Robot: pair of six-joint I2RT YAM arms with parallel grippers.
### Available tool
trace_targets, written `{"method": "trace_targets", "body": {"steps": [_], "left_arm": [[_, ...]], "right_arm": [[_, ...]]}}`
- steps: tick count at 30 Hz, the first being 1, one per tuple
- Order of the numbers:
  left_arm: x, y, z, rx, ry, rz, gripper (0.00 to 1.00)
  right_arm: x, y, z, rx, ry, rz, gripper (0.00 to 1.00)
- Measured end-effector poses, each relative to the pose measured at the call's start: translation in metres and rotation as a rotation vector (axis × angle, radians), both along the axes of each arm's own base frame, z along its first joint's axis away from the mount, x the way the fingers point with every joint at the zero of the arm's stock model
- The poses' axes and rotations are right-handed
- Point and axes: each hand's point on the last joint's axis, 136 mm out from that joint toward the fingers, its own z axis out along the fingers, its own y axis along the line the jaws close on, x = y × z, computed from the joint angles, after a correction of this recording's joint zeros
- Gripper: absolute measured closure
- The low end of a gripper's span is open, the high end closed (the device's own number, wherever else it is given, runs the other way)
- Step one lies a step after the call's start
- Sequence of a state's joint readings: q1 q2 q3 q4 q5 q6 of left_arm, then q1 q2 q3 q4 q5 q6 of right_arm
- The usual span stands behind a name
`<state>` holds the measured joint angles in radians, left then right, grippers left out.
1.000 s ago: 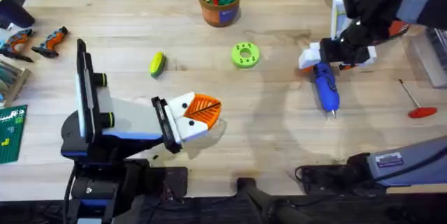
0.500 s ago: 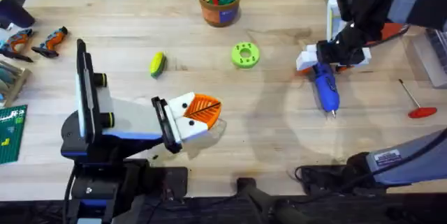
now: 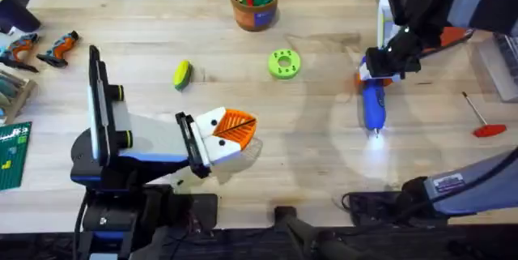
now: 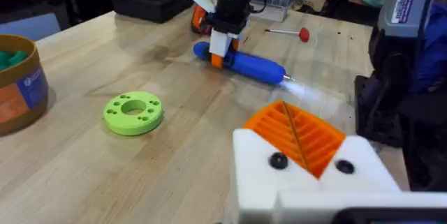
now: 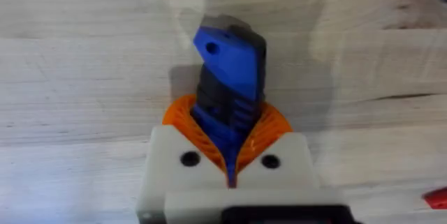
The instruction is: Pick up the gripper from the table and insert it into the empty holder that is missing its gripper. Then pick up a screw, insert it into the mounting hole, and use the screwdriver to tighten it. Finally, clean up the table by picking up the vegetable and placing it into the bucket.
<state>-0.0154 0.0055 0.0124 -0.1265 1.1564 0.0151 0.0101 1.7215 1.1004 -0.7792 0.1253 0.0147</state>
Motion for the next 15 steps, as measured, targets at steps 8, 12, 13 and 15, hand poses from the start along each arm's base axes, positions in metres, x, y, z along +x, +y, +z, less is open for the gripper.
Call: {"method": "trace_targets", "body": {"steps": [8, 12, 13, 15], "left_arm": [[0.000, 0.000, 0.000, 0.000, 0.000, 0.000, 0.996], [0.000, 0.000, 0.000, 0.000, 0.000, 0.000, 0.996], [0.000, 0.000, 0.000, 0.000, 0.000, 0.000, 0.996], [0.000, 0.000, 0.000, 0.000, 0.000, 0.000, 0.996]], "right_arm": [[-0.001, 0.001, 0.000, -0.001, 0.005, 0.005, 0.974], [-0.001, 0.009, 0.007, -0.001, 0.014, 0.028, 0.974], [0.008, 0.019, 0.025, 0.001, -0.035, 0.058, 0.974], [0.018, 0.027, 0.046, 0.005, -0.104, 0.082, 0.974]]}}
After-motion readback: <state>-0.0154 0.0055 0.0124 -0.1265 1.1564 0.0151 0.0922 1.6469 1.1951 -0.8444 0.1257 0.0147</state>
